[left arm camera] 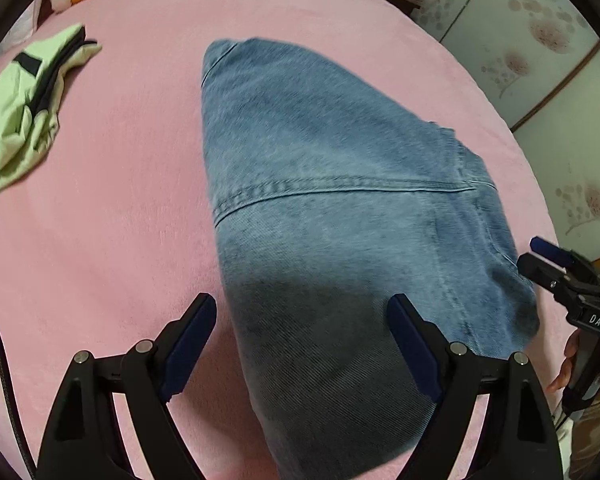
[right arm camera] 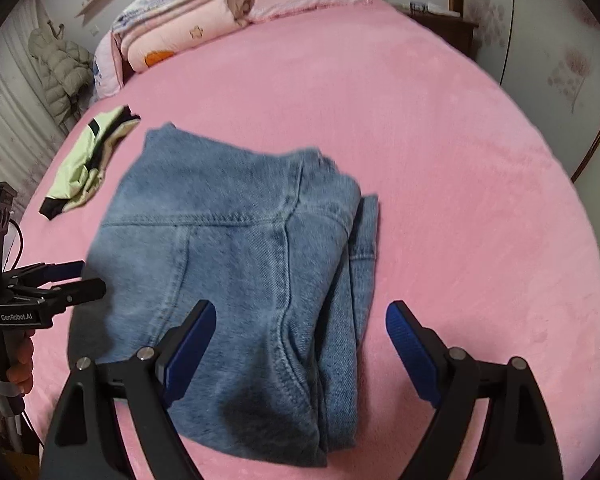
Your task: Fold large clothes
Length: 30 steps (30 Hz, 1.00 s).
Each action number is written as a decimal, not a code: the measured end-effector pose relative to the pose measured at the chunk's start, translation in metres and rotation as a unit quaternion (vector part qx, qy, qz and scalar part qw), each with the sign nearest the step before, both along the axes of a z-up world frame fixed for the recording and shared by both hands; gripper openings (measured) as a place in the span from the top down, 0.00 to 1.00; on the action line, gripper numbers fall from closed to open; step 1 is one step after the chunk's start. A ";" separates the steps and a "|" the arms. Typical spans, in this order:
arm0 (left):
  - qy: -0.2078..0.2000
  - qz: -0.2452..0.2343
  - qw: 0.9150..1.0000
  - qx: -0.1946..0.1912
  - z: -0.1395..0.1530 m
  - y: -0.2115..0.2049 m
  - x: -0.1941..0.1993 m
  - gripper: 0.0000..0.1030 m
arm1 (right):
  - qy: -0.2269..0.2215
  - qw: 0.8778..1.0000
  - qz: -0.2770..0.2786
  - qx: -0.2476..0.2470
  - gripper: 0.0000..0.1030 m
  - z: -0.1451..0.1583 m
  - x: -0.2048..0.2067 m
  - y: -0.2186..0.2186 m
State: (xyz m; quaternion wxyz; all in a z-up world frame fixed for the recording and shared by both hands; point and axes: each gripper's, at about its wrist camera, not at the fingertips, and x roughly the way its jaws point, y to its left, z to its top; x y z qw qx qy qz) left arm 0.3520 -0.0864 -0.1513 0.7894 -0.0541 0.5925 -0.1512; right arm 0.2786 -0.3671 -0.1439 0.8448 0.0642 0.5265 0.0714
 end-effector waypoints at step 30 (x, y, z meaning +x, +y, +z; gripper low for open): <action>0.085 -0.035 0.983 -0.156 -0.065 0.001 0.048 0.11 | 0.113 0.988 0.053 0.091 0.30 -0.073 0.073 0.003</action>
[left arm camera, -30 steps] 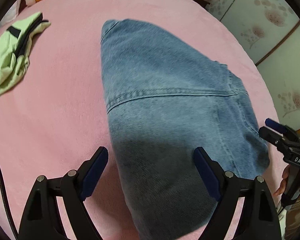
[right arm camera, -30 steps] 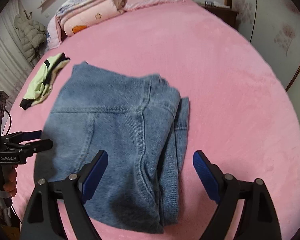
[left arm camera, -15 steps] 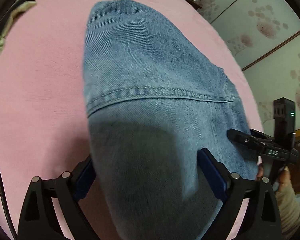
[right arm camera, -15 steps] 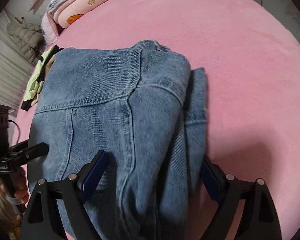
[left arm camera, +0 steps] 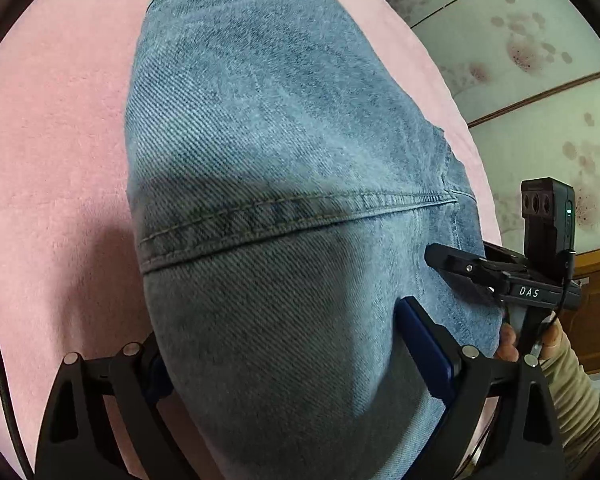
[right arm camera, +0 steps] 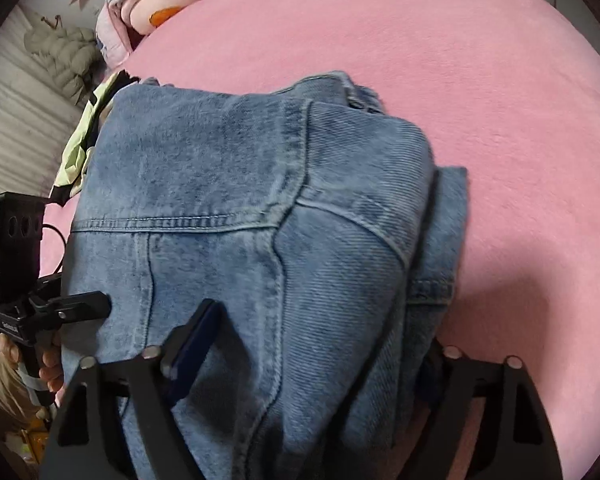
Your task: Fold large clothes
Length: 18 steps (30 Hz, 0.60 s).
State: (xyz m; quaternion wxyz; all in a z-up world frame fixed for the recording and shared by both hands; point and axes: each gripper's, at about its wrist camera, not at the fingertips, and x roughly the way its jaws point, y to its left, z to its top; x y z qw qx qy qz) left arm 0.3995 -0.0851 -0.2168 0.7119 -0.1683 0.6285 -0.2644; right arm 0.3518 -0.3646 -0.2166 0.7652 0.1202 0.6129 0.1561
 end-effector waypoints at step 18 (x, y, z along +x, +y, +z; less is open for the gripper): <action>-0.034 -0.009 0.999 0.041 0.099 0.039 -0.032 0.56 | 0.003 0.999 -0.045 0.001 0.80 0.079 -0.031 0.063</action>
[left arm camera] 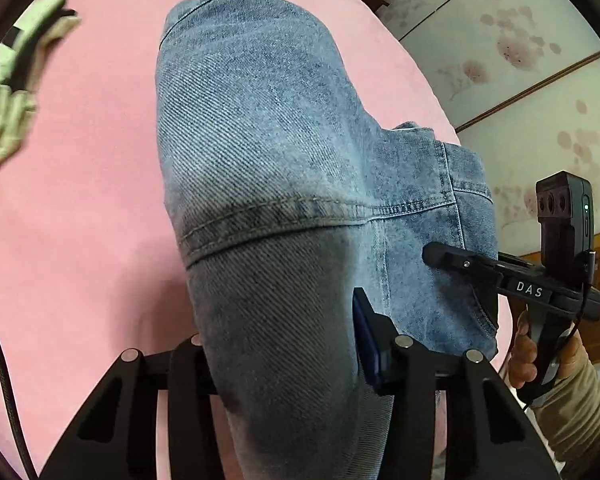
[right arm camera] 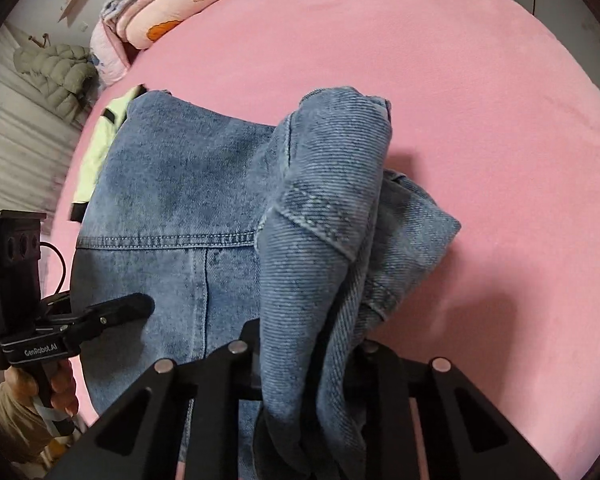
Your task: Fold large clothes
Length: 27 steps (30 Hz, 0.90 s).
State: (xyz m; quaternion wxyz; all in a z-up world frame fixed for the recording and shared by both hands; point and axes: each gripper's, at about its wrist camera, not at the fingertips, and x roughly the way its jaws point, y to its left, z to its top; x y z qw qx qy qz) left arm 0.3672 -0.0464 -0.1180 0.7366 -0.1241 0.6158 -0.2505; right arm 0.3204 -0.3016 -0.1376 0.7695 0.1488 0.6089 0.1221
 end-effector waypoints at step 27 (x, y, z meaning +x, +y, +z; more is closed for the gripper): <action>-0.095 0.030 0.993 0.063 0.075 0.398 0.255 0.53 | -0.092 0.988 0.057 0.113 0.80 0.054 0.268 0.386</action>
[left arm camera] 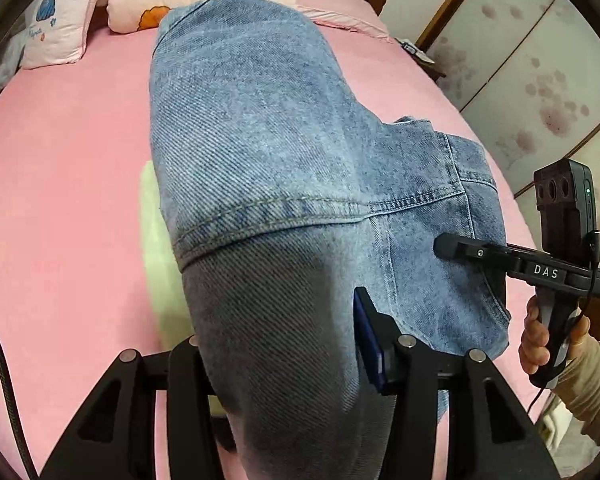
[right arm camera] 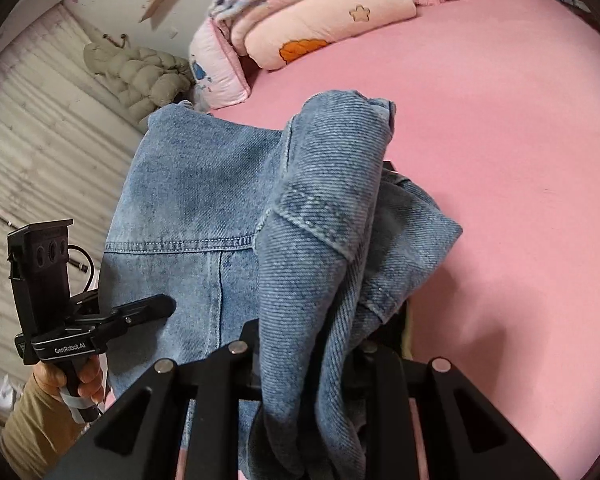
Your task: Fold large clothes
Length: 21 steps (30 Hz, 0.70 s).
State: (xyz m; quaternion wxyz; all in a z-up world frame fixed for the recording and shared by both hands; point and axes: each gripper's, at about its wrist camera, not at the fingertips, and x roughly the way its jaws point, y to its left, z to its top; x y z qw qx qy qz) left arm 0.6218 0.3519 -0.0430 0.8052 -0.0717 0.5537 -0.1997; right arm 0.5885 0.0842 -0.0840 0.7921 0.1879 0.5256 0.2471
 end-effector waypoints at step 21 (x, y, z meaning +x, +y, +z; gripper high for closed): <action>-0.058 0.103 0.979 0.168 -0.054 -0.022 0.006 0.01 | -0.003 0.994 -0.008 -0.109 0.49 -0.070 0.015 0.017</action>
